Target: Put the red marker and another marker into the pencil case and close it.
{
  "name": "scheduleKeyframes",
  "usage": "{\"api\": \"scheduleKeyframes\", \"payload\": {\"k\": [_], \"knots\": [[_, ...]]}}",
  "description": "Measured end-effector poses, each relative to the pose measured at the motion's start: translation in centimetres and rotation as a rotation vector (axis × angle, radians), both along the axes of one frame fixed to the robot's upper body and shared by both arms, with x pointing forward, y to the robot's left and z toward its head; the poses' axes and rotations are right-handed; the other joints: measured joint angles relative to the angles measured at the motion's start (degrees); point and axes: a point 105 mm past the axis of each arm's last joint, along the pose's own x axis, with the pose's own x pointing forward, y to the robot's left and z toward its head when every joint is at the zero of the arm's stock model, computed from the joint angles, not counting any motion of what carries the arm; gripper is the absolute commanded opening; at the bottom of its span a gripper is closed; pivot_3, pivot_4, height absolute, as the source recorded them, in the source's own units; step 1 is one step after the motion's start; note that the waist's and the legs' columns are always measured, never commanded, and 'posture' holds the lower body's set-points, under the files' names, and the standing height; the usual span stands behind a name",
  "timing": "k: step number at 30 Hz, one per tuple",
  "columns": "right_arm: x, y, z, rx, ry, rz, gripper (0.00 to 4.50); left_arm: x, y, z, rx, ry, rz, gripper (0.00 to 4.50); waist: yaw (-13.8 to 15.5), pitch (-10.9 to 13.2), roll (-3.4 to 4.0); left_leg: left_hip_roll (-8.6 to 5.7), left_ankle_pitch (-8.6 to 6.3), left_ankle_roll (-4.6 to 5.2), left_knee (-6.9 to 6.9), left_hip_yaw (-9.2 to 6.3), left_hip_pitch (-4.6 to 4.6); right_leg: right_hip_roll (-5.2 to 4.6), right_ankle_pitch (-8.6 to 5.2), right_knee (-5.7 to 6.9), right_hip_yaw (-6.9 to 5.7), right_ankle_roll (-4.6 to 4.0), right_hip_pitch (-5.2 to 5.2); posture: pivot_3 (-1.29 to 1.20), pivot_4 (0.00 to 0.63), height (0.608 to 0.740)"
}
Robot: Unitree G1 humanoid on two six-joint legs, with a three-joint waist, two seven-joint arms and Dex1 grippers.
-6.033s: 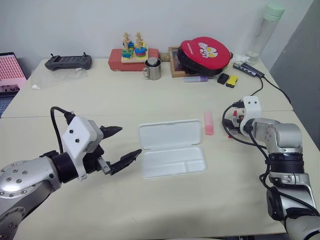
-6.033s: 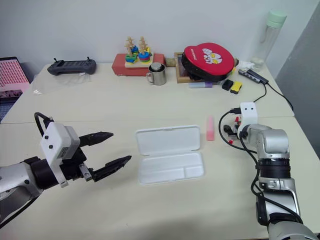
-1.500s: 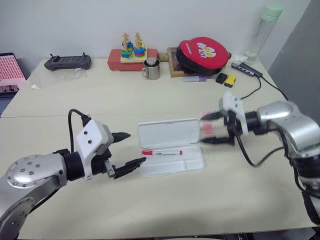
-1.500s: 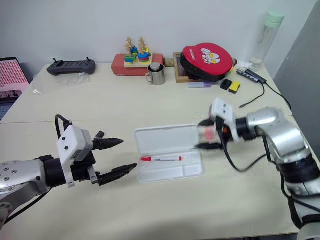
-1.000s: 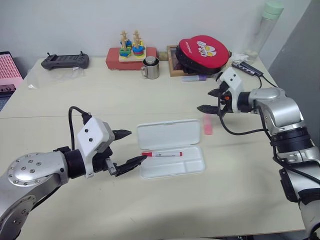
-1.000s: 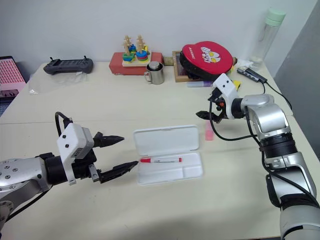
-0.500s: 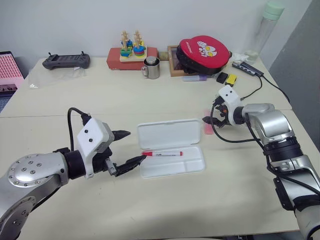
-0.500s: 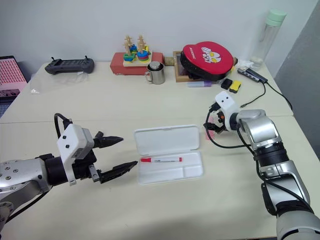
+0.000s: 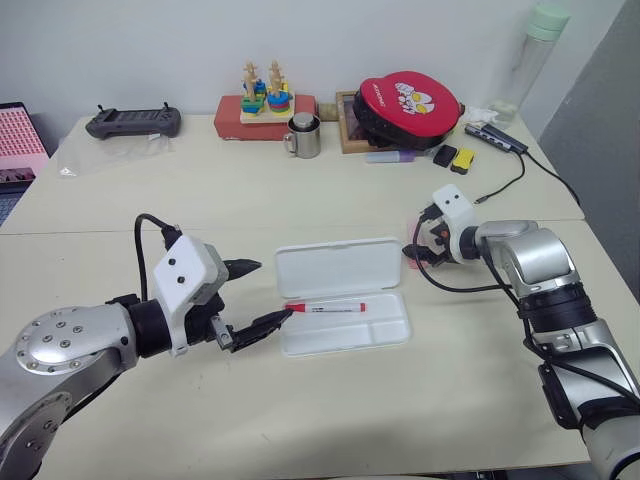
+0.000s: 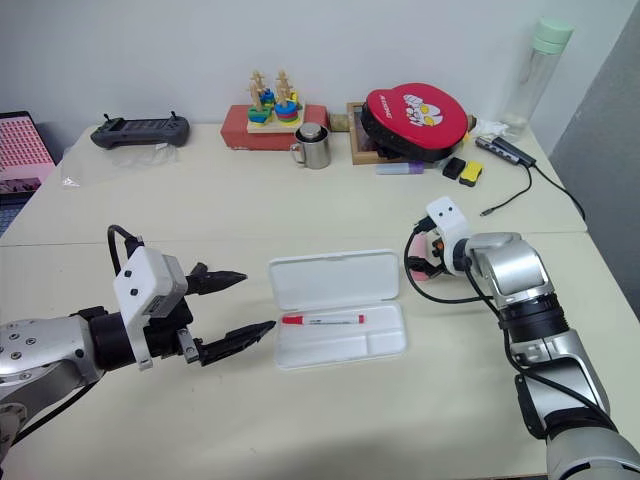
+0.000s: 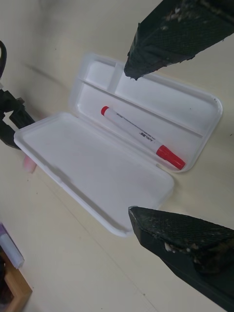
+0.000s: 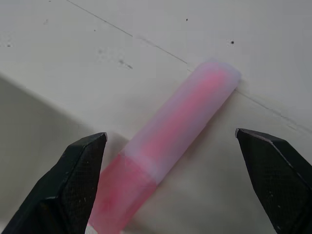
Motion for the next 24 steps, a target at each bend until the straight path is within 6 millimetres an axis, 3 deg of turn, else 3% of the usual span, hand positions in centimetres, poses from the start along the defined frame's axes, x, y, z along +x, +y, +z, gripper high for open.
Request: {"api": "scheduleKeyframes", "payload": {"k": [3,6,18,24], "knots": [[-0.27,0.19,-0.3,0.009,0.018,-0.002,4.45,0.0,-0.01,0.0,-0.001,0.0,0.0,4.5,0.0,0.0,0.0,0.0,0.0,0.0,0.0,0.0,0.0,0.0,0.0,-0.01,-0.01,0.0,0.0,0.0,0.15,0.74],[-0.38,0.13,-0.5,0.01,0.028,-0.011,3.98,0.0,-0.01,0.01,-0.002,-0.001,0.0,4.5,0.0,0.0,0.0,0.0,0.0,0.0,0.0,0.0,0.0,0.0,0.0,0.0,-0.01,0.0,0.0,0.0,0.15,0.74],[-0.4,-0.37,-0.64,0.013,0.041,-0.045,1.12,0.02,-0.08,-0.03,-0.01,-0.001,0.0,4.5,-0.02,0.0,0.0,0.0,0.0,0.0,0.0,0.0,0.01,0.0,0.0,0.02,-0.01,0.0,0.0,0.0,0.15,0.74],[-0.39,-0.42,-0.64,0.012,0.04,-0.049,1.08,0.04,-0.26,-0.11,-0.014,0.0,-0.007,4.5,-0.02,0.0,0.0,0.0,0.0,0.0,0.0,0.0,0.01,0.0,0.0,0.02,-0.01,0.0,0.0,0.0,0.15,0.74]]}}
